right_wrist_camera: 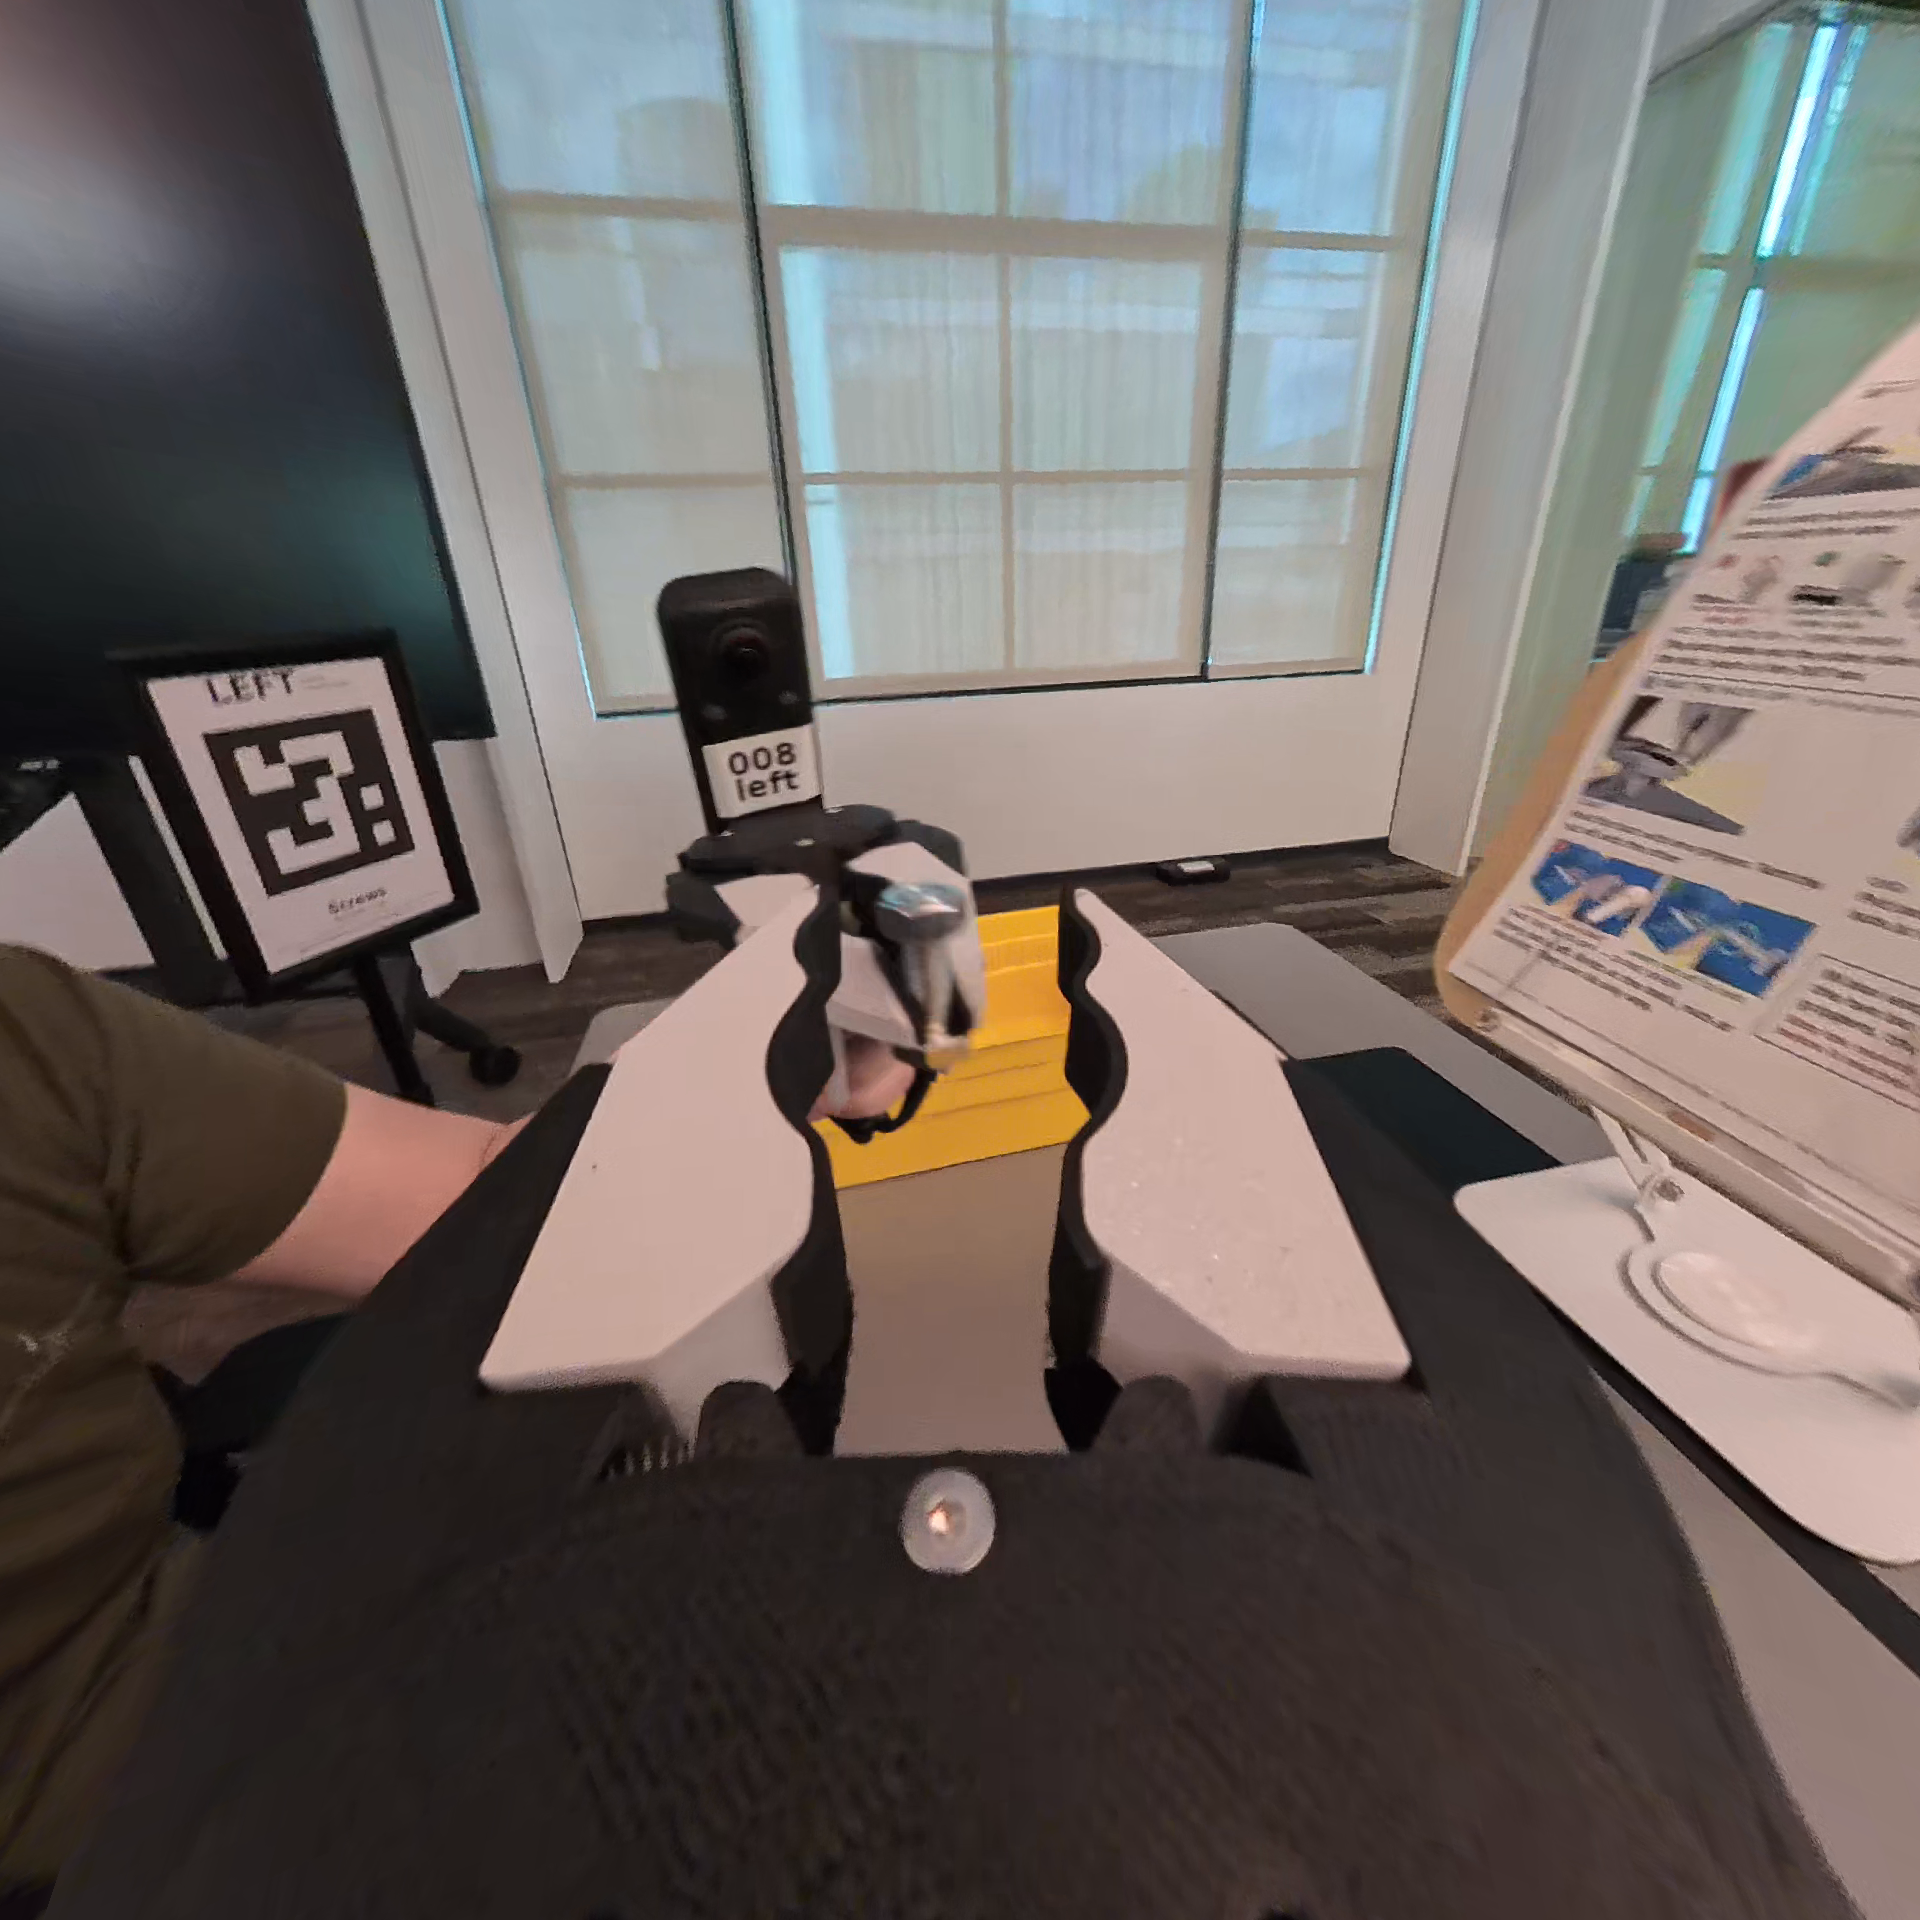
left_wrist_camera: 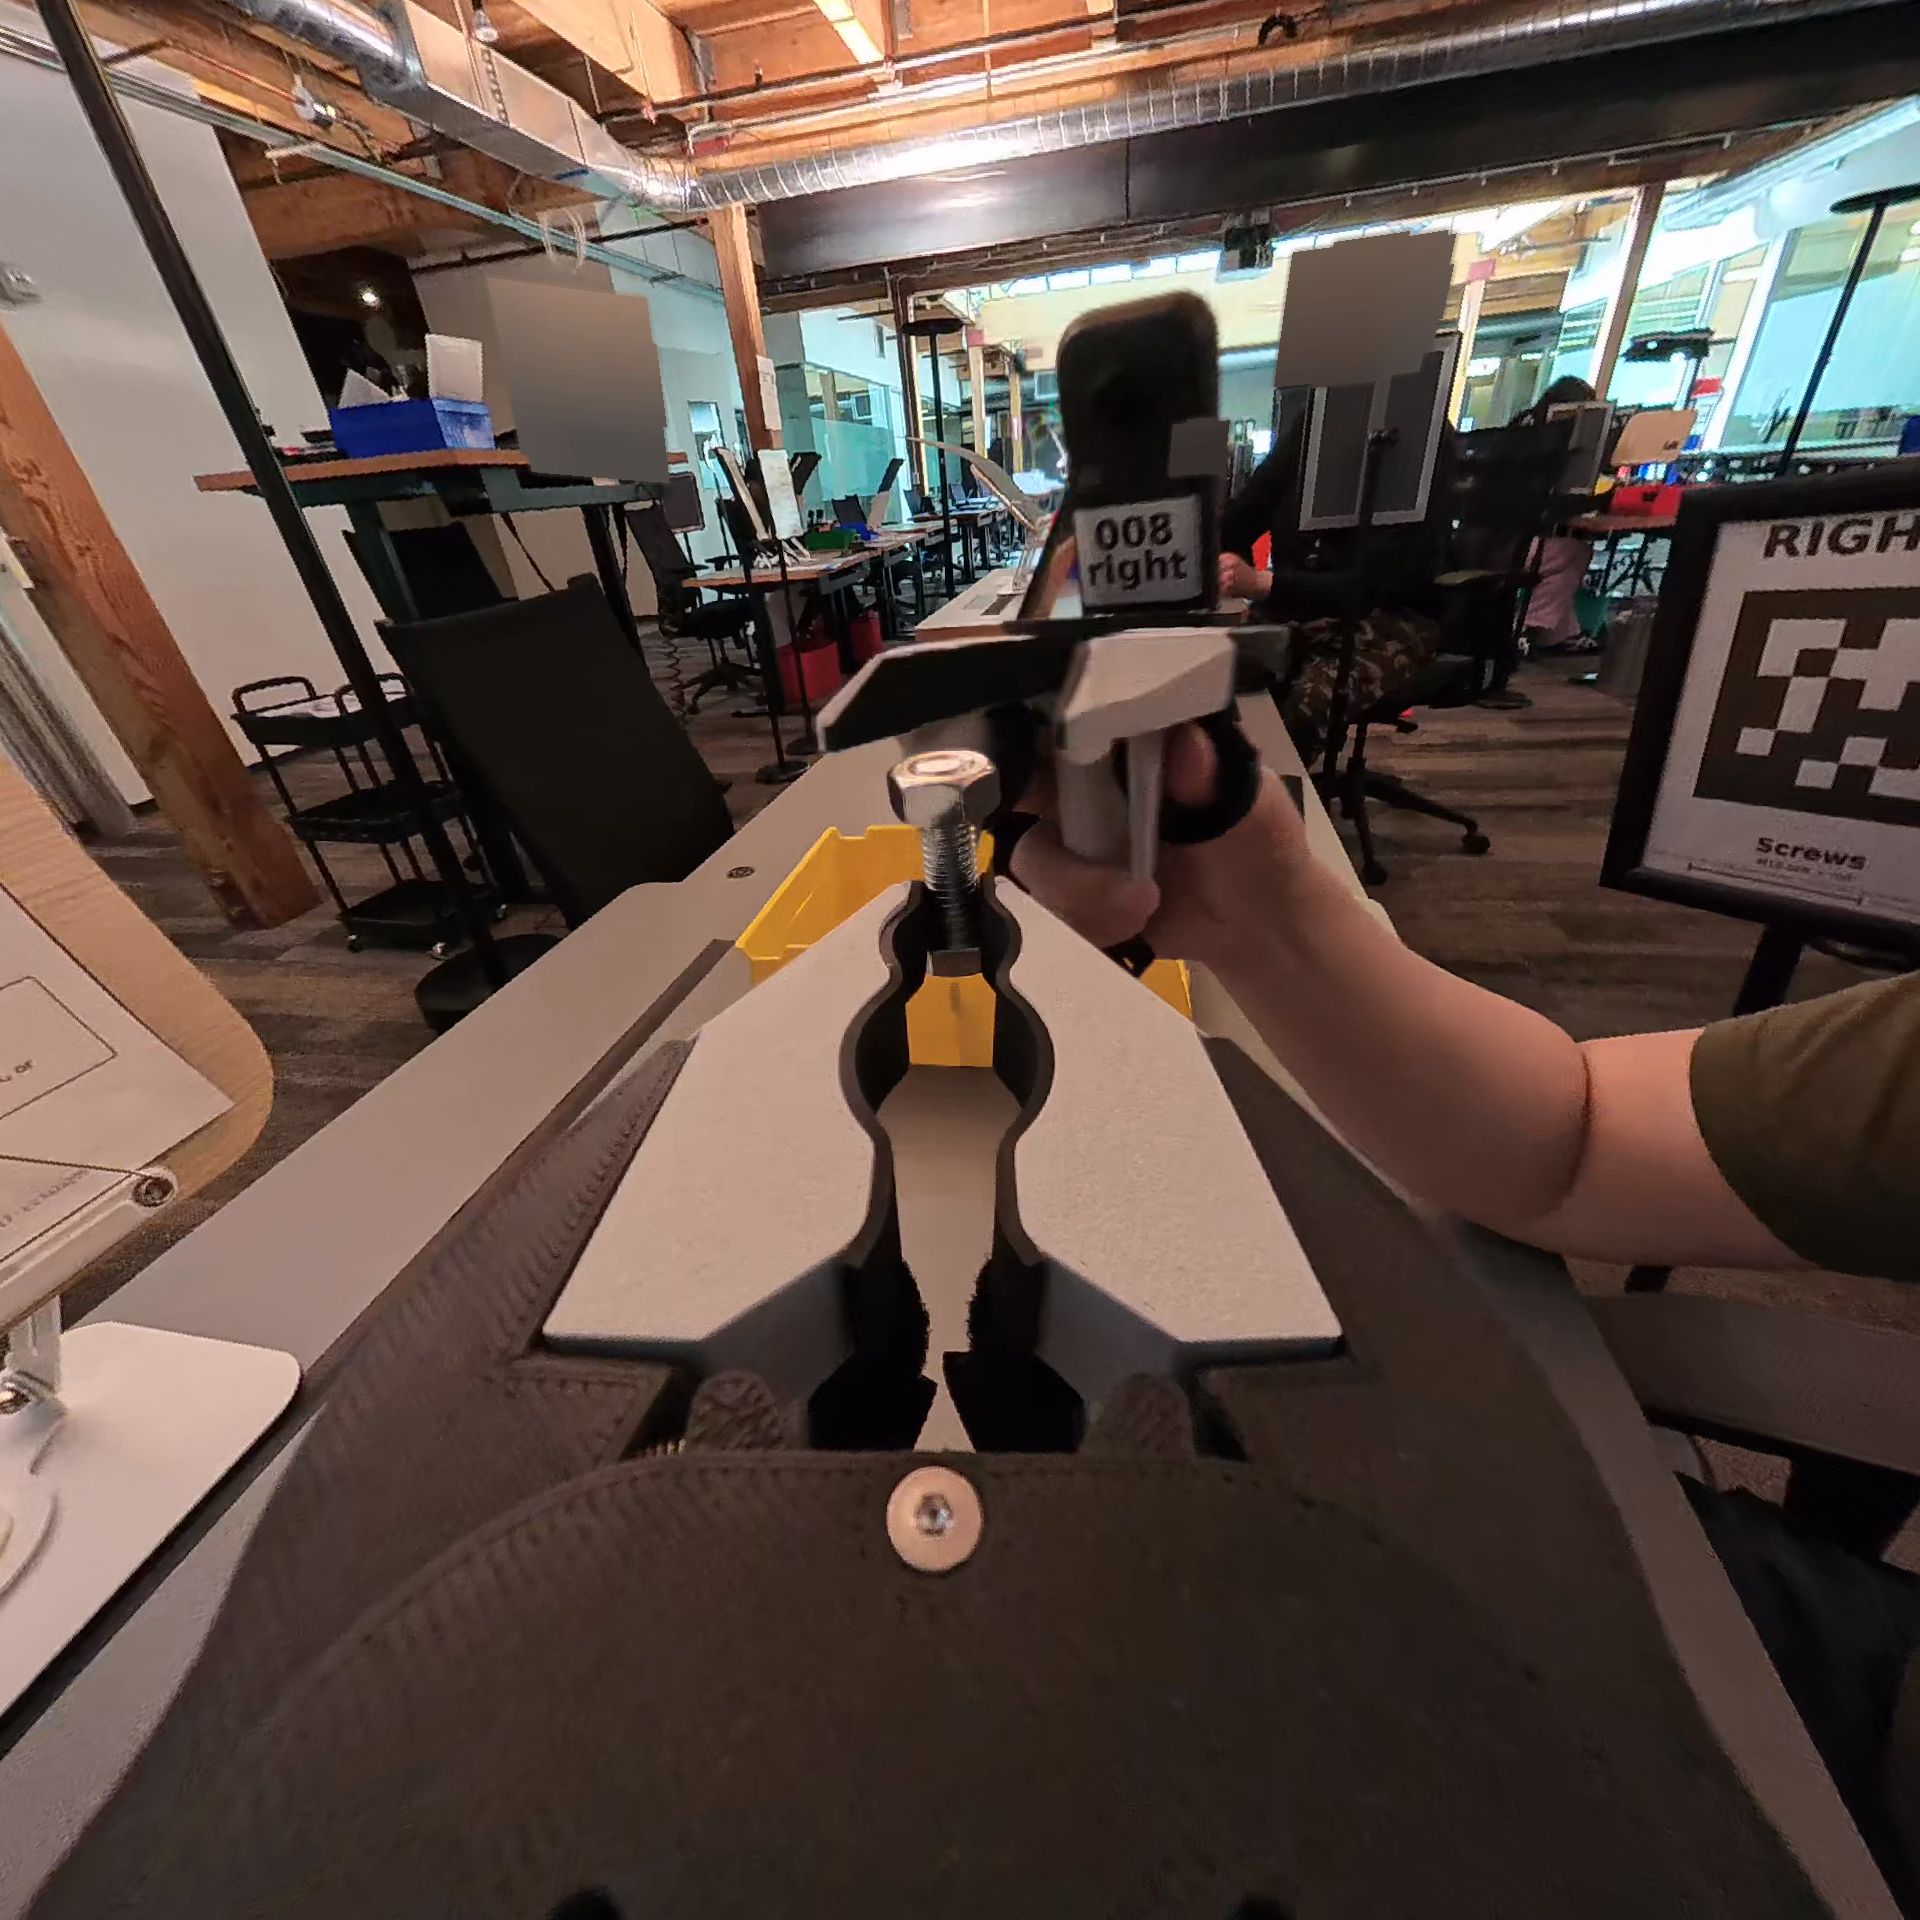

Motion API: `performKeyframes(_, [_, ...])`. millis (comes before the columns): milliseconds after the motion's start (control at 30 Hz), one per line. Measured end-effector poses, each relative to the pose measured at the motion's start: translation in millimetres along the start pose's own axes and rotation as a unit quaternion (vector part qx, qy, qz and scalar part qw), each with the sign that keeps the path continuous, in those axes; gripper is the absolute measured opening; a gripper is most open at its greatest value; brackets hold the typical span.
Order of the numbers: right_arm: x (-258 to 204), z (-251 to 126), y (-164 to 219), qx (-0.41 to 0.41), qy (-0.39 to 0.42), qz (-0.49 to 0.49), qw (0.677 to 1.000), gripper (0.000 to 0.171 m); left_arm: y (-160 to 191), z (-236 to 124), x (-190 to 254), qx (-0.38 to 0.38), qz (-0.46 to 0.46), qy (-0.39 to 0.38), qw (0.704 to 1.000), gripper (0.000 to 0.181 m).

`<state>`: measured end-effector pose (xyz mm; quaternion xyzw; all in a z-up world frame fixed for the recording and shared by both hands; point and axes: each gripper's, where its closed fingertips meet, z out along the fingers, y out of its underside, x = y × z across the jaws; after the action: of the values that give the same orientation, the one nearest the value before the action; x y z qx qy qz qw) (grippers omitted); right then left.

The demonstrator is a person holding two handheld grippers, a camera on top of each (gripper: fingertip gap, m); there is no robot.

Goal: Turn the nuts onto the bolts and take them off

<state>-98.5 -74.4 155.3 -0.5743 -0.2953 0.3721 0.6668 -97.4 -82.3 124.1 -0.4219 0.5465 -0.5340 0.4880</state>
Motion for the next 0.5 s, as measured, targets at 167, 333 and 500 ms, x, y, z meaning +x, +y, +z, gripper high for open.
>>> performKeyframes(167, [5, 6, 9, -0.016, 0.009, -0.010, 1.000, 0.042, -1, 2, 5, 0.002, 0.006, 0.006, 1.000, 0.007])
performKeyframes(333, [7, -8, -2, 0.011, -0.013, 0.035, 0.999, 0.034, -6, -4, 2, 0.009, -0.004, 0.003, 1.000, 0.007])
performKeyframes(500, [-9, 14, 9, -0.015, -0.010, -0.007, 1.000, 0.036, -1, 1, 7, -0.002, 0.006, 0.010, 1.000, 0.007])
